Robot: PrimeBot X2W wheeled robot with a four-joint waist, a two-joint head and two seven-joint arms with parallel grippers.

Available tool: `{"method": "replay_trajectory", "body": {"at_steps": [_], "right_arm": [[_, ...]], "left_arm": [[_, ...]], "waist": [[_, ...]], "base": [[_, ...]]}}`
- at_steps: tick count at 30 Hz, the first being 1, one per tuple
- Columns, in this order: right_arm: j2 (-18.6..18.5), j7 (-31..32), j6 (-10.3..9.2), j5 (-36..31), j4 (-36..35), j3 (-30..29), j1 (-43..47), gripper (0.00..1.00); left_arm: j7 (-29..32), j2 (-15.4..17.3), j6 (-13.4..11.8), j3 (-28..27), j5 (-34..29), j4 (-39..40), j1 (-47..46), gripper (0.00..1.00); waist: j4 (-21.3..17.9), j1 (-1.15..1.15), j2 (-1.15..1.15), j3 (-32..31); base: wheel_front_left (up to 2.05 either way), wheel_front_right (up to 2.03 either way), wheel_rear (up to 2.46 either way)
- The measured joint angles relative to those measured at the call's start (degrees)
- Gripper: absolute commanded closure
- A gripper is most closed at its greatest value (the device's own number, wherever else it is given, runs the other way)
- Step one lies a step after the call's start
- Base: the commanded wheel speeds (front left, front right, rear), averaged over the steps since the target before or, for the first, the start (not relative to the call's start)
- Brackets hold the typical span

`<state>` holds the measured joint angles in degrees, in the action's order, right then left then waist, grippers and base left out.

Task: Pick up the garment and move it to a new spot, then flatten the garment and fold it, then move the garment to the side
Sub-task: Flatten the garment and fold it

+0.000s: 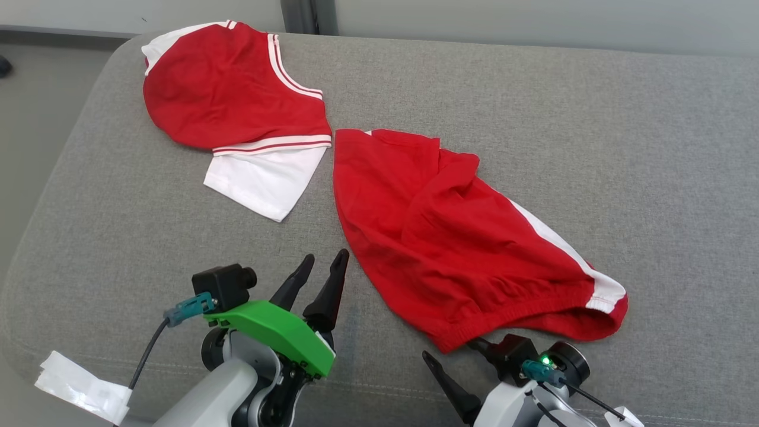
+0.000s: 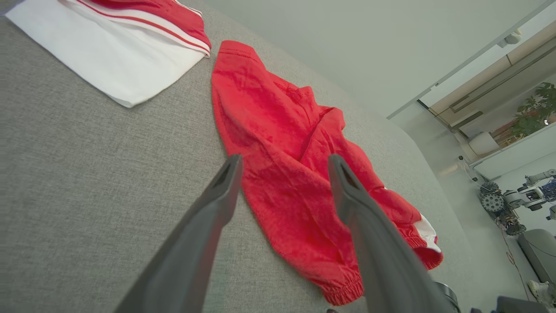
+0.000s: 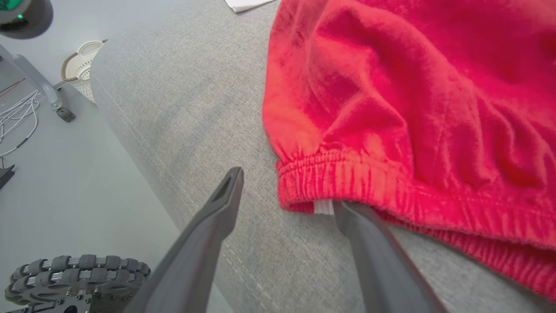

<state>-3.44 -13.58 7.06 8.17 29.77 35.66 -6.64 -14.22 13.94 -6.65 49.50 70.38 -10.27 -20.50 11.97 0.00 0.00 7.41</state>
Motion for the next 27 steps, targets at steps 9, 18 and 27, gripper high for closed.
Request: {"method": "replay_trajectory", "body": {"at_steps": [9, 18, 27], "right_arm": [[-0.01, -0.01, 0.0, 0.05, 3.27, 1.44, -0.46, 0.0], [-0.01, -0.08, 0.0, -0.12, 6.28, 2.02, -4.56, 1.0], [-0.54, 2.7, 0.07, 23.97, -1.48, 5.44, -3.67, 1.0]], "left_arm": [[-0.01, 0.01, -0.01, -0.97, -0.15, 0.79, 0.62, 0.0], [-0.01, 0.01, -0.43, -1.33, -0.57, 1.35, 0.79, 0.0], [-0.02, 0.31, -0.45, -3.39, -0.57, 0.92, 2.91, 0.0]], "waist": [[-0.04, 0.0, 0.0, -0.13], [-0.05, 0.0, 0.0, -0.12], [-0.48, 0.0, 0.0, -1.21]], "base": [[0.0, 0.0, 0.0], [0.0, 0.0, 0.0], [0.0, 0.0, 0.0]]}}
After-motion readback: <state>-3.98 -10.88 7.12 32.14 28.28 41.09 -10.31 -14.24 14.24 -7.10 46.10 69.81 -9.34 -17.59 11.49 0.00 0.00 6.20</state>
